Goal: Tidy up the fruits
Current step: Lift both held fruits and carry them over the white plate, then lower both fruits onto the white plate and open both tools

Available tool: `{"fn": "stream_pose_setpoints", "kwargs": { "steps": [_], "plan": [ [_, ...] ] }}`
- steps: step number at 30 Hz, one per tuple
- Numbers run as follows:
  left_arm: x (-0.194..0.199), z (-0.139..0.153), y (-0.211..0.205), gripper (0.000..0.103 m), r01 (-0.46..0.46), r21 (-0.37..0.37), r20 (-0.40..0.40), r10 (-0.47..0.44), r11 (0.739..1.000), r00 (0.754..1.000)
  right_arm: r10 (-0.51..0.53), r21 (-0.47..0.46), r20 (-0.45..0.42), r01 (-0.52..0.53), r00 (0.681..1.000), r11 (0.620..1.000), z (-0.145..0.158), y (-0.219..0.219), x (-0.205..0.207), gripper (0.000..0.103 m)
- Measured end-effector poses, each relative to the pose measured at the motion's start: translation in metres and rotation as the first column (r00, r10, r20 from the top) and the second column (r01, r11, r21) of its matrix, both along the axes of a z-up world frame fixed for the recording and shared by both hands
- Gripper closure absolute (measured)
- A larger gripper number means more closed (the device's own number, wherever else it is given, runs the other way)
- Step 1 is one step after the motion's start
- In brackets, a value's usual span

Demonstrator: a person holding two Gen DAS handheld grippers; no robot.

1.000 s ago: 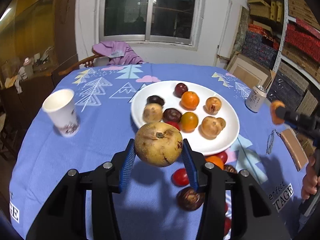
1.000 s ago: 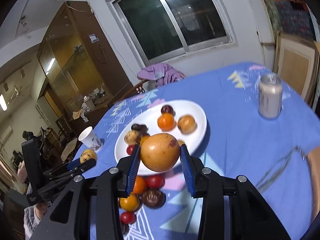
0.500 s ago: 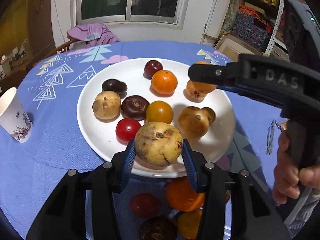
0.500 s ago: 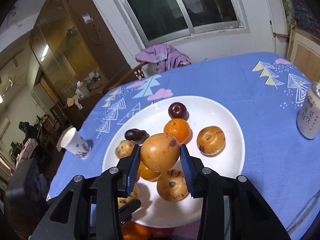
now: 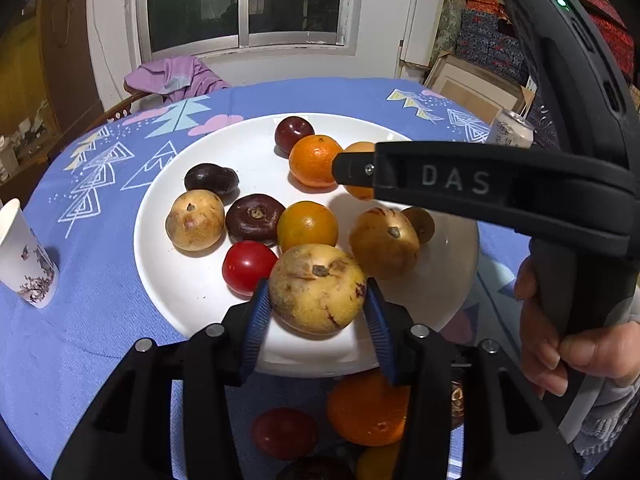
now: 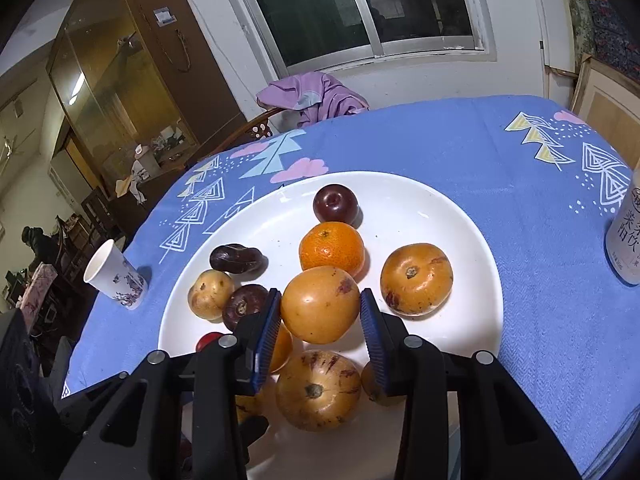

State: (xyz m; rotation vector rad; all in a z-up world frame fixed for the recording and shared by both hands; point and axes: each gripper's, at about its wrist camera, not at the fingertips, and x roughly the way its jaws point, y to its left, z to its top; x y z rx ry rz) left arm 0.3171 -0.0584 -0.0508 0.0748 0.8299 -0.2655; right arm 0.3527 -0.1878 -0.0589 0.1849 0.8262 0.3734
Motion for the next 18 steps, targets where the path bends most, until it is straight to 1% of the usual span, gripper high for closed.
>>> {"fn": "stream_pose_setpoints", "kwargs": {
  "steps": [2,3,4,5,6,9,10,11,12,16,18],
  "plan": [
    [-0.002,0.0,-0.002,0.056,-0.006,0.018,0.015,0.006,1.0,1.0,0.0,-0.006,0.003,0.0,1.0,1.0,-0.001,0.0,0.0,0.062],
    [-0.002,0.001,-0.002,0.053,-0.014,0.029,0.026,0.013,0.999,1.0,-0.004,-0.011,0.006,0.004,1.0,1.0,-0.001,0.0,0.0,0.06],
    [-0.004,0.002,-0.003,0.045,-0.019,0.033,0.033,0.018,0.999,0.999,-0.008,-0.017,0.014,0.008,1.0,1.0,0.0,0.0,0.0,0.056],
    [-0.006,0.003,-0.002,0.037,-0.028,0.034,0.043,0.026,0.999,0.999,-0.014,-0.024,0.028,0.015,0.999,1.0,0.002,0.0,-0.002,0.047],
    [-0.007,0.005,-0.001,0.035,-0.039,0.035,0.055,0.037,0.999,0.998,-0.022,-0.029,0.042,0.023,0.999,0.999,0.005,-0.001,-0.003,0.042],
    [-0.011,0.012,0.002,0.032,-0.059,0.051,0.093,0.054,0.997,0.994,-0.029,-0.011,0.058,0.03,0.998,0.999,0.012,-0.005,-0.006,0.042],
    [-0.014,0.014,0.003,0.03,-0.068,0.058,0.111,0.061,0.996,0.992,-0.036,-0.001,0.063,0.036,0.997,0.999,0.016,-0.008,-0.008,0.042],
    [-0.017,0.017,0.004,0.025,-0.082,0.066,0.136,0.073,0.994,0.988,-0.042,0.006,0.068,0.041,0.997,0.999,0.019,-0.01,-0.009,0.042],
    [-0.021,0.021,0.005,0.023,-0.098,0.075,0.163,0.085,0.992,0.983,-0.047,0.015,0.073,0.046,0.996,0.999,0.023,-0.012,-0.011,0.042],
    [-0.047,0.042,0.008,0.013,-0.178,0.128,0.301,0.133,0.976,0.944,-0.068,0.044,0.097,0.064,0.993,0.997,0.042,-0.022,-0.027,0.041],
    [-0.06,0.052,0.01,0.011,-0.195,0.118,0.336,0.146,0.974,0.93,-0.074,0.051,0.12,0.069,0.99,0.996,0.052,-0.026,-0.042,0.038]
  ]
}}
